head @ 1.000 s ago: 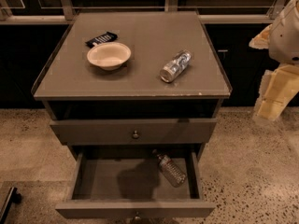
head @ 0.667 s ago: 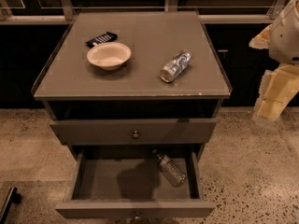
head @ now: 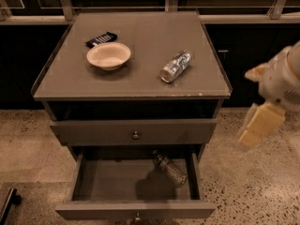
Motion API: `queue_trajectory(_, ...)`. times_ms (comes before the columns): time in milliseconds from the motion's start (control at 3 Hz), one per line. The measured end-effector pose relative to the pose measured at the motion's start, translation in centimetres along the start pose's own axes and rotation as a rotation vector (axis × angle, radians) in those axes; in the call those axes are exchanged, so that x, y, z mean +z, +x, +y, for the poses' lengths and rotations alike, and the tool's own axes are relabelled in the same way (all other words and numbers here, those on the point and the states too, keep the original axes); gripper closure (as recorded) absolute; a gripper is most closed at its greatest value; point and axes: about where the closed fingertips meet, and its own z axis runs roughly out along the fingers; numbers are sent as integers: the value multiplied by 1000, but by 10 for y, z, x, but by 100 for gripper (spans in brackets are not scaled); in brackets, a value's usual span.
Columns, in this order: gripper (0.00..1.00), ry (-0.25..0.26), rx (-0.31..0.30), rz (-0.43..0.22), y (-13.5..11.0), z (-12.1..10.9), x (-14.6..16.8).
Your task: Pick water bottle from middle drawer and place on counter
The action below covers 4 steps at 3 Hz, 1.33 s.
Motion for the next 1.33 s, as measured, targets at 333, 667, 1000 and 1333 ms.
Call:
queue_trajectory(333,0,-37,132,-23,22,24,73)
queue_trajectory(667,0,-28,155,-19,32,33,98)
queue_trajectory(1000,0,-12,155,-21,28,41,95)
queue_trajectory(1333,0,-65,266,-83,36,80,134)
